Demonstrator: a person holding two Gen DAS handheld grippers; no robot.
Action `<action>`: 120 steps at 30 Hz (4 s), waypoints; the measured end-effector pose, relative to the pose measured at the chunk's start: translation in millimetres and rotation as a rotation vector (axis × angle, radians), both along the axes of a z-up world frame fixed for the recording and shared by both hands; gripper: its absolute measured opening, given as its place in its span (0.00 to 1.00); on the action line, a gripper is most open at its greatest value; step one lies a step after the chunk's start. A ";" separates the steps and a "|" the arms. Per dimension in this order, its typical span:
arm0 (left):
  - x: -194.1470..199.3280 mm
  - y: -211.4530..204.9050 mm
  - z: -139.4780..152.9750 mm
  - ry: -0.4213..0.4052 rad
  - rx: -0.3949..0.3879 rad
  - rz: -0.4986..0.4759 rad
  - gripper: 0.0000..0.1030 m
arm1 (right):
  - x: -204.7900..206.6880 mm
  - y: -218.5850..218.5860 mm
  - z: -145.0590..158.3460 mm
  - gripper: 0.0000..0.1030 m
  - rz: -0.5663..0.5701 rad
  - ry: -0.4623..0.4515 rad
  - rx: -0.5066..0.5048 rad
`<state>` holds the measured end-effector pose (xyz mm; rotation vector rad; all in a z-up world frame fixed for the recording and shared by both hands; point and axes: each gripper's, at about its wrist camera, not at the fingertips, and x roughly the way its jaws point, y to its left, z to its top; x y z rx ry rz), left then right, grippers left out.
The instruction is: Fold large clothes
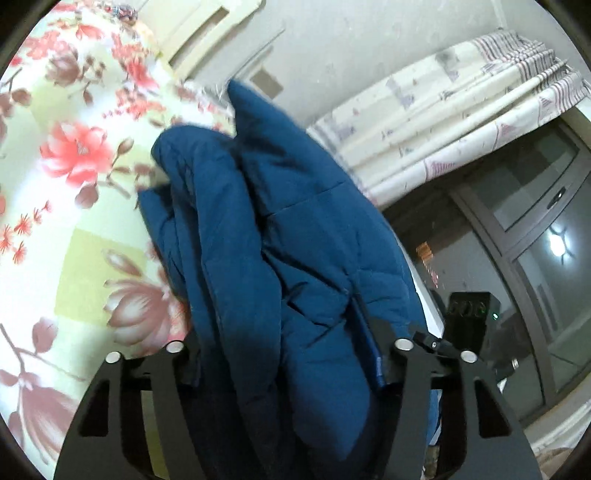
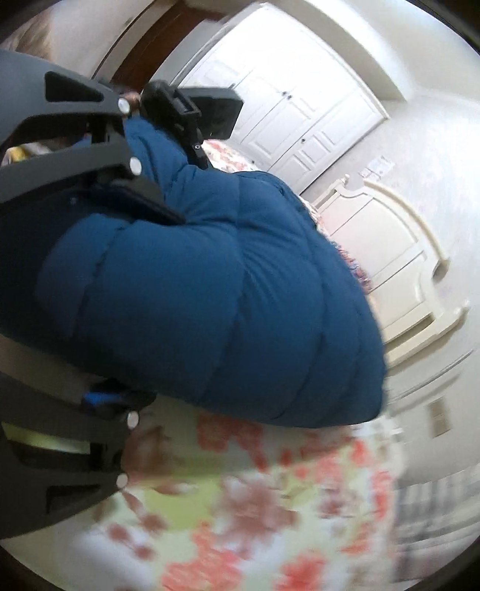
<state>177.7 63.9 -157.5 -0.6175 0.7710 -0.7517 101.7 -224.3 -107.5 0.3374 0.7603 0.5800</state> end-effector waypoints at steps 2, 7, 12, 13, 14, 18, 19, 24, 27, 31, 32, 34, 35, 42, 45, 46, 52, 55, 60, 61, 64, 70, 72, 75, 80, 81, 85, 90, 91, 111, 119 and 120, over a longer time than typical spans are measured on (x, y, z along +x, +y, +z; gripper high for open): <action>9.8 -10.9 11.1 -0.020 -0.009 0.007 0.49 | 6.5 -6.0 15.4 0.62 -0.011 -0.053 -0.031; 67.3 -36.5 46.0 -0.067 -0.009 -0.006 0.48 | 55.2 -43.7 51.3 0.62 -0.059 -0.109 -0.016; 146.1 -82.5 49.3 -0.018 -0.002 -0.015 0.48 | 120.7 -88.8 53.3 0.62 -0.111 -0.058 0.001; 153.1 -87.5 42.5 -0.003 0.003 -0.015 0.48 | 131.3 -96.1 45.5 0.62 -0.116 -0.039 0.000; 166.8 -98.5 28.2 0.035 0.014 -0.013 0.48 | 145.4 -106.8 32.2 0.62 -0.116 -0.002 0.002; 181.7 -114.2 -8.9 0.096 0.004 0.000 0.62 | 169.2 -136.9 -17.2 0.77 -0.113 0.114 0.103; 181.2 -114.1 -7.2 0.099 0.017 -0.005 0.64 | 166.0 -140.4 -16.5 0.79 -0.122 0.124 0.110; 172.5 -90.8 33.2 0.045 0.131 0.086 0.74 | 133.6 -128.8 35.1 0.87 -0.232 -0.015 -0.117; 165.0 -75.7 92.5 -0.147 0.183 0.251 0.87 | 103.2 -94.3 69.8 0.87 -0.227 -0.214 -0.234; 206.6 -136.8 140.5 -0.224 0.384 0.179 0.90 | 83.1 -8.8 80.8 0.62 -0.086 -0.367 -0.430; 221.2 -158.4 141.4 -0.237 0.458 0.136 0.90 | 77.4 9.6 77.5 0.57 -0.060 -0.396 -0.479; 258.1 -202.0 128.1 -0.230 0.606 0.052 0.90 | 68.2 50.1 64.9 0.55 0.005 -0.441 -0.591; 268.3 -209.1 120.6 -0.220 0.630 0.032 0.90 | 67.2 67.5 56.1 0.55 0.028 -0.458 -0.639; 332.2 -211.2 43.3 -0.082 0.660 -0.042 0.96 | 73.0 129.9 -15.0 0.49 0.110 -0.494 -0.924; 341.0 -192.8 29.0 -0.043 0.556 -0.055 0.96 | 79.5 137.4 -22.9 0.49 0.123 -0.479 -0.948; 341.2 -192.1 25.8 -0.058 0.554 -0.059 0.96 | 83.0 139.8 -24.9 0.49 0.132 -0.474 -0.958; 340.7 -188.5 17.4 -0.080 0.535 -0.057 0.96 | 101.9 143.3 -27.7 0.50 0.145 -0.439 -0.943; 341.3 -192.6 16.9 -0.087 0.540 -0.049 0.96 | 107.0 139.3 -28.2 0.50 0.125 -0.442 -0.936; 335.1 -198.5 20.1 -0.110 0.602 -0.025 0.96 | 84.8 101.1 20.5 0.52 0.148 -0.384 -0.662; 333.7 -199.0 20.9 -0.118 0.612 -0.017 0.96 | 82.5 85.7 34.0 0.53 0.110 -0.392 -0.611; 332.5 -198.5 21.5 -0.128 0.618 -0.001 0.96 | 81.9 20.3 62.5 0.53 -0.121 -0.423 -0.524; 330.7 -197.1 22.3 -0.143 0.622 0.017 0.96 | 120.8 -59.3 15.4 0.58 -0.297 -0.209 -0.381; 329.4 -197.0 22.5 -0.155 0.621 0.019 0.96 | 124.4 -44.7 2.6 0.59 -0.309 -0.235 -0.472; 329.7 -195.2 21.5 -0.157 0.615 0.025 0.96 | 131.9 -44.9 2.0 0.60 -0.314 -0.212 -0.473; 325.3 -197.8 23.7 -0.178 0.645 0.045 0.96 | 125.4 -48.6 -1.7 0.61 -0.307 -0.218 -0.450; 323.3 -198.7 24.7 -0.187 0.659 0.058 0.96 | 127.5 -48.7 -1.9 0.61 -0.309 -0.217 -0.452; 313.8 -204.8 29.9 -0.238 0.748 0.118 0.96 | 120.3 -47.6 -4.2 0.62 -0.313 -0.207 -0.432; 295.5 -204.6 44.9 -0.282 0.881 0.236 0.96 | 124.2 -56.9 3.2 0.68 -0.291 -0.149 -0.387; 287.0 -202.6 51.2 -0.295 0.918 0.279 0.96 | 125.0 -63.7 9.1 0.72 -0.282 -0.105 -0.353; -2.6 -172.5 241.6 -0.418 0.823 0.473 0.96 | 12.4 -82.0 191.5 0.98 -0.487 -0.160 -0.374; -69.6 -157.5 234.1 -0.410 0.722 0.509 0.96 | -36.0 -60.4 196.1 0.98 -0.474 -0.203 -0.391; -77.5 -157.5 230.2 -0.429 0.726 0.517 0.96 | -37.6 -59.1 195.1 0.98 -0.465 -0.198 -0.385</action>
